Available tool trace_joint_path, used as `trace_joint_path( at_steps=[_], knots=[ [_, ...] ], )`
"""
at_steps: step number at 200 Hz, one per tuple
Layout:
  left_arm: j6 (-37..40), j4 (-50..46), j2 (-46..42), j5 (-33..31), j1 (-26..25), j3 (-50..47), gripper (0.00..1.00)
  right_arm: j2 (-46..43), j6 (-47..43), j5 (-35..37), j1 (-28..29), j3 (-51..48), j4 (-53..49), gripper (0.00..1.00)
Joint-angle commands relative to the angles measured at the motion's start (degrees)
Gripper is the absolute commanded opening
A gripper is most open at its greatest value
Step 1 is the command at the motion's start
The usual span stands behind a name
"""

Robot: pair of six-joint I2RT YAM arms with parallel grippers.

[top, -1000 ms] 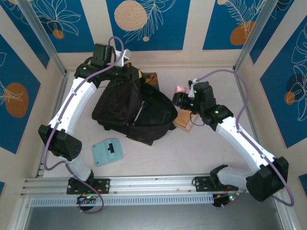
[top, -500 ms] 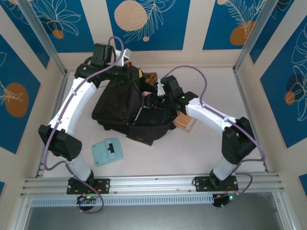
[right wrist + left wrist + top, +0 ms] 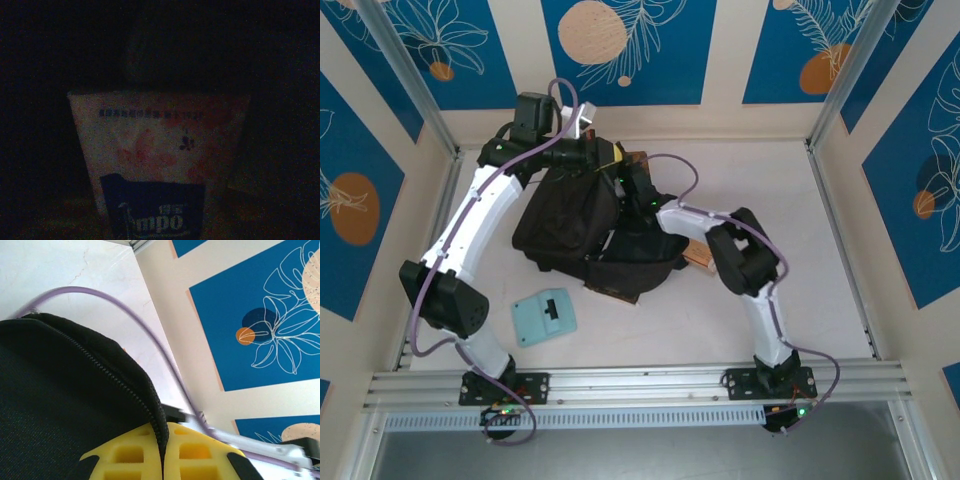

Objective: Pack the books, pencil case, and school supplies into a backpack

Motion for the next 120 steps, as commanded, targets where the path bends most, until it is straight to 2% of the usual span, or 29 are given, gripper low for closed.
trace_joint_path(
  at_steps=[1,19,31,83,120],
  knots=[
    [-0.3,6.5,-3.4,5.6,-0.4,0.8,0.00,7.9,6.5,-4.2,2.1,11.5,5.5,0.50],
    [0.5,5.7,-2.9,4.7,-0.3,0.4,0.00,11.5,3.3,-4.3,3.6,19.9,-3.6,0.76],
    [0.5,5.7,-2.5,4.7,-0.3,-0.1,0.00,10.4,0.2,-2.7,4.1,20.4,-6.8,0.84],
    [0.2,5.8,-1.5,3.2,0.7,-1.5,0.00,-3.5,-9.3,2.0,3.5,5.3,-9.4,0.94],
    [0.1,6.6,-2.2,1.5,2.1,-4.0,0.00,-14.5,-9.3,2.7,1.0,-8.3,-7.3,0.98]
  ],
)
